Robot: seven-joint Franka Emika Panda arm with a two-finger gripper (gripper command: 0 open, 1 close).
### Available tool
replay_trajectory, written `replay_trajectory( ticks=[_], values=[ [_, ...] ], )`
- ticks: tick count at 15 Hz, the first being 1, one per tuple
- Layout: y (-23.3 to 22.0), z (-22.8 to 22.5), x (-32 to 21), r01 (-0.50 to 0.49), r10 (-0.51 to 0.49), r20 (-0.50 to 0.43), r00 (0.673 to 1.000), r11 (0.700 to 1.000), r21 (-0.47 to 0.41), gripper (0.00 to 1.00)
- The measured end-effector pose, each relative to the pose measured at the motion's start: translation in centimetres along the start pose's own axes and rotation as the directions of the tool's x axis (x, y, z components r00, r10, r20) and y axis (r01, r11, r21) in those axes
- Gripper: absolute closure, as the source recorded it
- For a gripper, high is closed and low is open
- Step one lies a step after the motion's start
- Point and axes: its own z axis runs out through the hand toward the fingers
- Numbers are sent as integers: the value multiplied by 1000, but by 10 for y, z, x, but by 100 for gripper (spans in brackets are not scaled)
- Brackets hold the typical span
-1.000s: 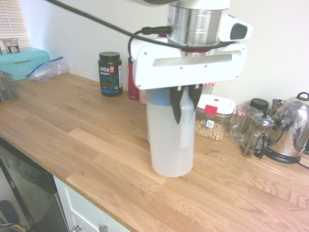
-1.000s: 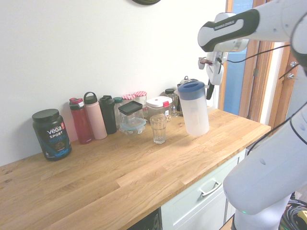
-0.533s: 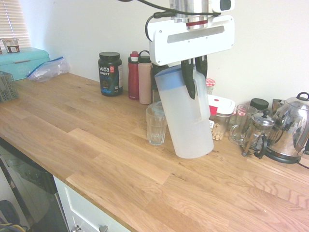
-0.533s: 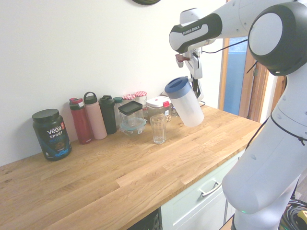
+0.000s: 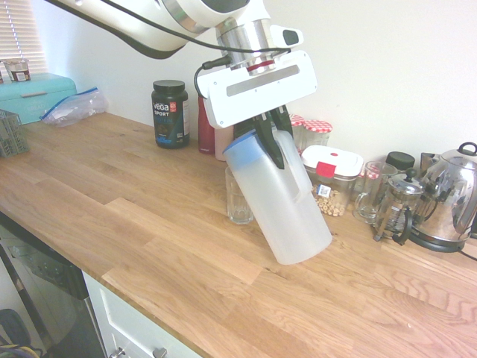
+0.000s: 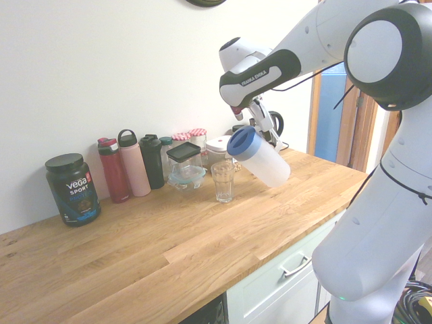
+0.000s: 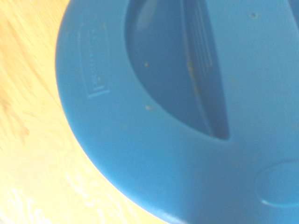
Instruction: Pour me some water
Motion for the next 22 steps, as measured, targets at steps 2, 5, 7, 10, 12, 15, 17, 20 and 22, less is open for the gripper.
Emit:
replay_trajectory(
  ticks=[2, 5, 7, 10, 12, 15, 17, 20, 22],
  values=[
    [-3, -3, 4, 12, -11, 10, 1000, 999, -48, 100],
    [-14, -7, 15, 28, -25, 25, 999, 989, -142, 100],
    [-24, -9, 25, 42, -33, 42, 999, 975, -217, 100],
    [-33, -12, 30, 68, -50, 72, 996, 957, -283, 100],
    [-40, -10, 36, 93, -66, 95, 993, 943, -319, 100],
    [-54, -6, 45, 129, -89, 127, 988, 927, -353, 100],
    [-60, -5, 50, 142, -99, 133, 986, 918, -369, 100],
    [-61, -3, 51, 141, -97, 134, 986, 918, -370, 100],
    [-57, 0, 49, 123, -84, 126, 988, 929, -350, 100]
  ],
)
